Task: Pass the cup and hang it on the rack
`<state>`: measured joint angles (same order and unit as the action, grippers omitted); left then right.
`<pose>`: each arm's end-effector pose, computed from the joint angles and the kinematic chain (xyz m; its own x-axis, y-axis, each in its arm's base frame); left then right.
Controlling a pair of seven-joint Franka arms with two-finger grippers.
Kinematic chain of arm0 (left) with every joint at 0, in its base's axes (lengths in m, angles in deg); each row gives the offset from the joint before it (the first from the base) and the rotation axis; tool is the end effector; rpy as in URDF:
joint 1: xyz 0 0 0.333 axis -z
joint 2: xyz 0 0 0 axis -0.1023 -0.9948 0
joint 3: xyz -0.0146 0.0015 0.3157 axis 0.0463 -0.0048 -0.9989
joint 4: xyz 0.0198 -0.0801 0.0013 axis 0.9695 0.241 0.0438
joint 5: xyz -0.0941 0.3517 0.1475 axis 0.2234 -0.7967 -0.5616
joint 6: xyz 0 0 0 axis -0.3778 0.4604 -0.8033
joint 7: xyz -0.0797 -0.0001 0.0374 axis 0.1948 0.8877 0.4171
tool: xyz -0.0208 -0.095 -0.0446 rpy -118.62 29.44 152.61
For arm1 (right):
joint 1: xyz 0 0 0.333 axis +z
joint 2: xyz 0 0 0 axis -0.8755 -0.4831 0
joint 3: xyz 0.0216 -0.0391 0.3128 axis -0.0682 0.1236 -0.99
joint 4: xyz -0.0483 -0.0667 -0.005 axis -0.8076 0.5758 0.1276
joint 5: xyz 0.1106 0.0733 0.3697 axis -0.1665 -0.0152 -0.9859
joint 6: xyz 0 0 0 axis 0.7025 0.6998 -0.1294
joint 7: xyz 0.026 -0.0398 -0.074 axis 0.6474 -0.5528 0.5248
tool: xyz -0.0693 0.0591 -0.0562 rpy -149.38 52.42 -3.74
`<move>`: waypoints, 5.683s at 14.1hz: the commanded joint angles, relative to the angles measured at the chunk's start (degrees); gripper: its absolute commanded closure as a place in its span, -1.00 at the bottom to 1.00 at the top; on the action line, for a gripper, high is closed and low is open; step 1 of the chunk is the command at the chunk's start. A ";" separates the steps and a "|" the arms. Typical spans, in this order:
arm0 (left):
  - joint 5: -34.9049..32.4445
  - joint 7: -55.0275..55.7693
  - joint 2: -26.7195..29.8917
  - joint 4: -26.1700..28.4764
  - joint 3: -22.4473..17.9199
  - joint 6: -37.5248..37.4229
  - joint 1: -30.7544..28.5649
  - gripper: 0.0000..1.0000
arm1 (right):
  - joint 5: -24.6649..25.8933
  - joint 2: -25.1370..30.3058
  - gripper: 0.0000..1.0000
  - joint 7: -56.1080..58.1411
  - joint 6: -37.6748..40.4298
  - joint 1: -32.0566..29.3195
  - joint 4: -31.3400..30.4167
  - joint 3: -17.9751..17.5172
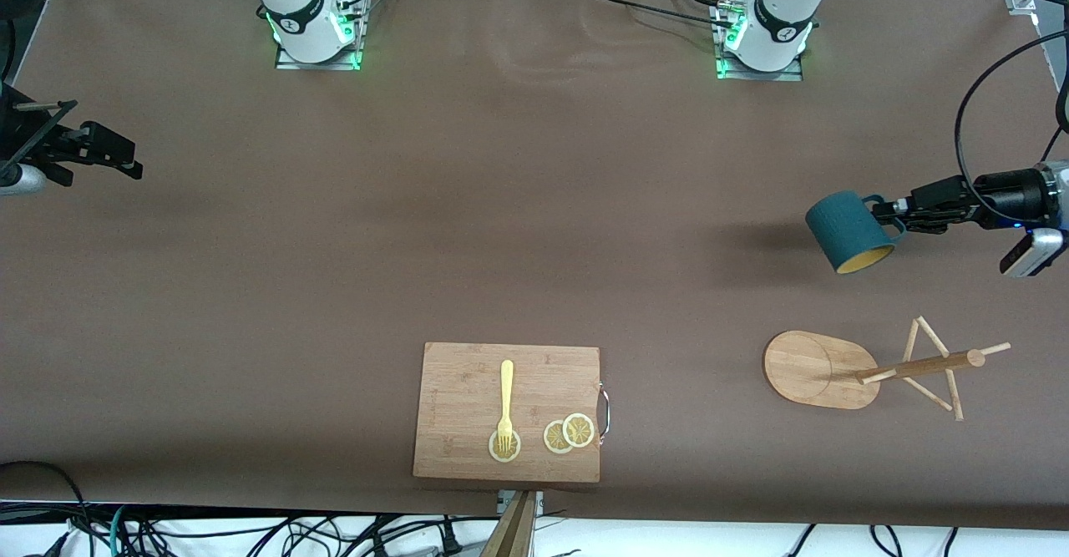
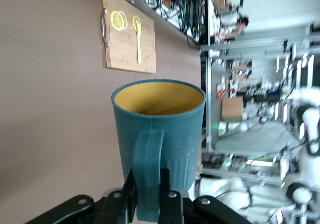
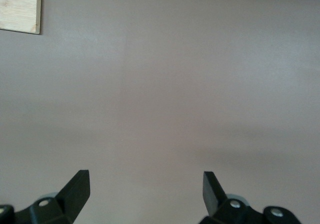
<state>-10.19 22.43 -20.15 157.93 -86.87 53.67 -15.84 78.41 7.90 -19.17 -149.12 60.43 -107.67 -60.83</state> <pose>0.5677 0.1491 0.4013 0.9995 0.0328 0.0026 0.0099 -0.3747 0.9271 0.5603 -0.0417 0.5677 0.9938 0.1110 -0.0120 0.1107 -0.9936 -0.0225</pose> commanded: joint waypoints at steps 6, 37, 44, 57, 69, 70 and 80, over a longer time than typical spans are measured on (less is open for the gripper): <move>14.67 9.89 -6.41 -0.30 0.15 -4.79 -7.69 1.00 | -0.24 -0.13 -1.00 -0.79 0.44 -0.11 0.79 -0.08; 43.42 4.44 -25.23 0.76 1.12 -9.81 -9.71 0.78 | -0.33 -0.83 -1.00 -0.79 -0.97 -0.11 0.87 -0.08; 43.87 1.89 -26.99 0.76 1.12 -10.25 -9.98 0.58 | -0.33 -0.83 -1.00 -0.79 -1.05 -0.11 0.87 -0.08; 23.34 -6.81 -24.55 1.11 -1.42 -12.63 -10.68 -1.00 | -0.33 -0.83 -1.00 -0.79 -0.97 -0.11 0.87 -0.08; -22.27 -2.78 -4.76 -4.41 -1.16 3.88 -5.86 -1.00 | -0.33 -0.83 -1.00 -0.79 -1.05 -0.11 0.87 -0.08; -25.27 -0.68 -4.67 -6.69 -0.73 4.51 -4.89 -1.00 | -0.33 -0.83 -1.00 -0.79 -1.05 -0.11 0.87 -0.08; -52.09 30.52 -3.09 -21.20 15.79 5.65 -1.46 -1.00 | -0.33 -0.83 -1.00 -0.79 -1.05 -0.11 0.87 -0.08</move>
<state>-58.05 48.44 -23.33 139.59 -72.84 59.36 -18.18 78.40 7.34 -19.20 -150.32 60.43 -107.66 -60.83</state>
